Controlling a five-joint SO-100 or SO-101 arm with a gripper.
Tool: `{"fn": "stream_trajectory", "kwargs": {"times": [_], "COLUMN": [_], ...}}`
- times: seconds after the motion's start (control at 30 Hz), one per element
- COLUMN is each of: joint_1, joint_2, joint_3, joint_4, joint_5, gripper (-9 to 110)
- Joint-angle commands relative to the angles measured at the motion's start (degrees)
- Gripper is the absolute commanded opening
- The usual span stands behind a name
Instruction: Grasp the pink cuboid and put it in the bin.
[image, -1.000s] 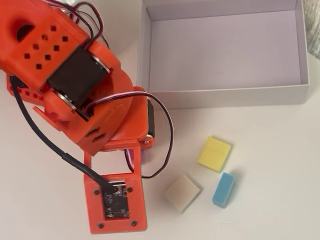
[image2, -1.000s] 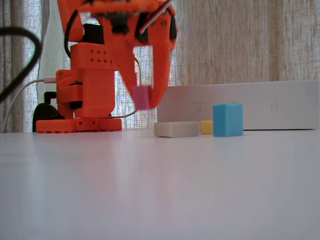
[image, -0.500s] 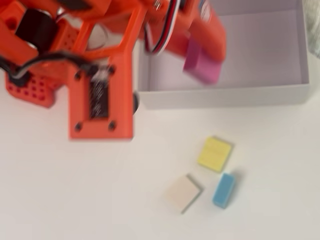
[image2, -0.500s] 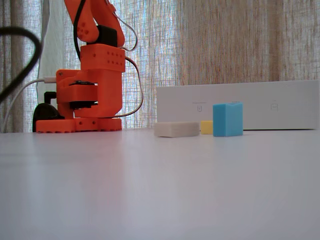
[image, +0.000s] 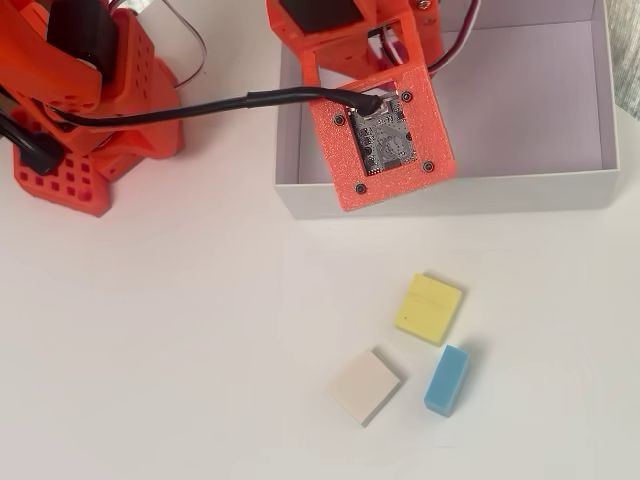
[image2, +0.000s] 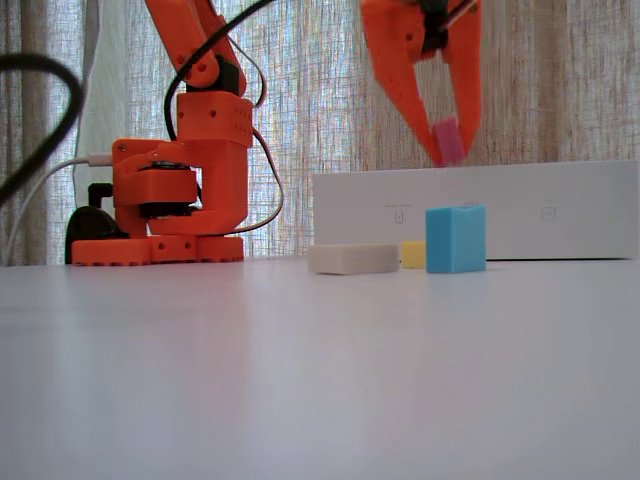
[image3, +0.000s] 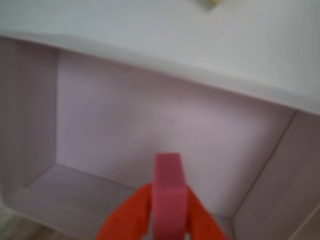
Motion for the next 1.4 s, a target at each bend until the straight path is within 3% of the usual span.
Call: {"fn": "stream_trajectory", "kwargs": {"times": [0.0, 0.17, 0.37, 0.6, 0.8, 1.03, 1.37], "joint_1": [-0.62, 0.18, 4.31, 22.24, 40.87, 54.4, 59.24], "joint_2": [0.88, 3.34, 6.77, 17.23, 29.18, 52.82, 72.42], "joint_3": [3.87, 5.89, 3.16, -4.13, 3.25, 24.26, 39.29], "joint_4": [-2.9, -7.21, -15.91, -30.85, -41.66, -28.74, -1.67], "joint_5": [-0.62, -1.05, -3.52, -3.52, -1.14, 0.18, 0.35], "gripper": [19, 37, 35, 33, 30, 27, 21]}}
